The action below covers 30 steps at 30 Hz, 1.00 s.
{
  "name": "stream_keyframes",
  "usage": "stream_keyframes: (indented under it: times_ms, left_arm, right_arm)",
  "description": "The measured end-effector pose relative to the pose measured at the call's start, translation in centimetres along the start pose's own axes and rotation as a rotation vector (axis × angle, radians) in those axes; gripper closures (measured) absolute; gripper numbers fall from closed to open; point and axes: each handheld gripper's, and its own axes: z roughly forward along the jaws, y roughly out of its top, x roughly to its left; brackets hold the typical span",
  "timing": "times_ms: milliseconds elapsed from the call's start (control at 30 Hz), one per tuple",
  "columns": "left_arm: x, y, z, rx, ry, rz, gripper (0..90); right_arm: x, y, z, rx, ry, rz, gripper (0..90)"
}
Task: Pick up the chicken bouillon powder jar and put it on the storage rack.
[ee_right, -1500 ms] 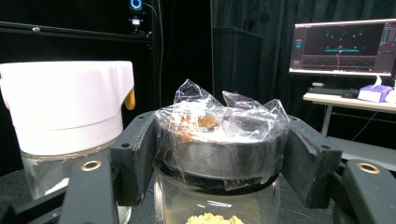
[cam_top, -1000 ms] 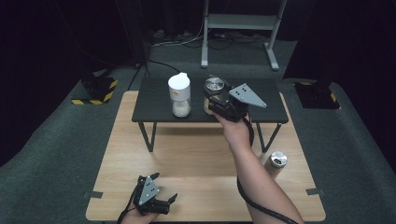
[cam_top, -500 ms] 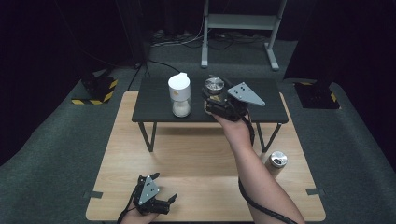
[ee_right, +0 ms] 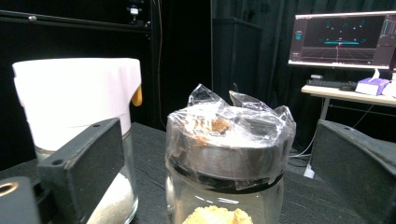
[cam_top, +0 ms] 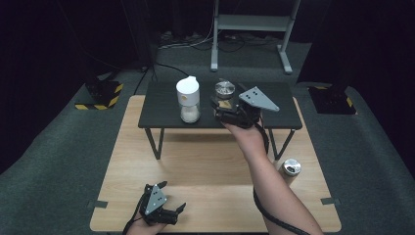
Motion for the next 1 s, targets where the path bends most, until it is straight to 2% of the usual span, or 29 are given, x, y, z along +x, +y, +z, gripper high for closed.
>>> stream_keyframes:
  times_ms: [1000]
  left_arm:
    - [-0.1, 0.0, 0.1, 0.011, 0.003, 0.01, 0.7]
  right_arm:
    - [1.5, 0.0, -3.6, -0.015, 0.015, -0.031, 0.0]
